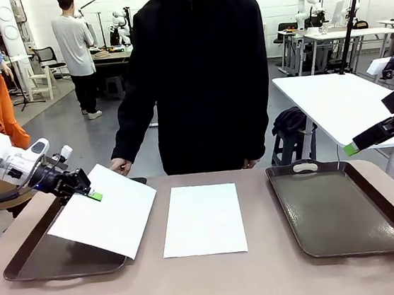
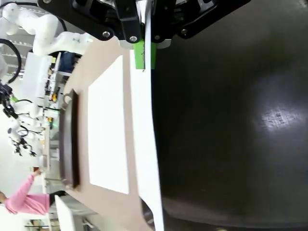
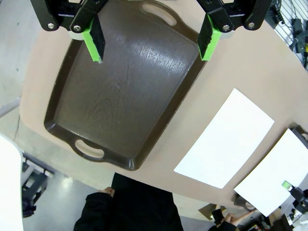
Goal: Sort the A4 documents.
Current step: Place the A4 Paper in the designated Handle tray.
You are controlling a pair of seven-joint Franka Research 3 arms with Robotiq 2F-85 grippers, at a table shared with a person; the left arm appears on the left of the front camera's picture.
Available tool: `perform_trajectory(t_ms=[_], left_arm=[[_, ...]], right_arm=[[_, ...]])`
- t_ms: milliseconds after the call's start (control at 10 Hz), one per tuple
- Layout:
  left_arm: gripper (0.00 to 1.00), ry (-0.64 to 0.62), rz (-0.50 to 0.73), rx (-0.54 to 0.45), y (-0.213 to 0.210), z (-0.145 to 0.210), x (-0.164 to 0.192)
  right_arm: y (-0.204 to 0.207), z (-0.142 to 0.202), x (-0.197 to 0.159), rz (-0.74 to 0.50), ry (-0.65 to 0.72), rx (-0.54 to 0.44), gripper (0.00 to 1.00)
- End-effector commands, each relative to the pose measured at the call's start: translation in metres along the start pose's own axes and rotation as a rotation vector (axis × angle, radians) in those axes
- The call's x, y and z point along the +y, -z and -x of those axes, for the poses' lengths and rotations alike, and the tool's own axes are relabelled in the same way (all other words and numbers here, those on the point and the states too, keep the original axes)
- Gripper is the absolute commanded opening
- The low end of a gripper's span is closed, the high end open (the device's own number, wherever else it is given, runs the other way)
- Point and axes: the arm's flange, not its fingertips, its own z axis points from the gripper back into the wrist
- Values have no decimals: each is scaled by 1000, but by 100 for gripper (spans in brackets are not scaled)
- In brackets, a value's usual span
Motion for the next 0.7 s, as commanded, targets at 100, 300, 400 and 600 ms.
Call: perform_trajectory(t_ms=[100,300,400,600], left_arm=[[1,-51,-130,4,-17,6,12],[1,-80,-187,-12,-27,1,21],[1,-84,-203,-22,-29,0,23],[1,-101,-247,-40,-27,-1,28]], right_arm=[[2,1,-1,-11,5,0,100],[2,1,-1,-11,5,0,100],[2,1,-1,-11,5,0,100],[2,1,-1,-11,5,0,100]])
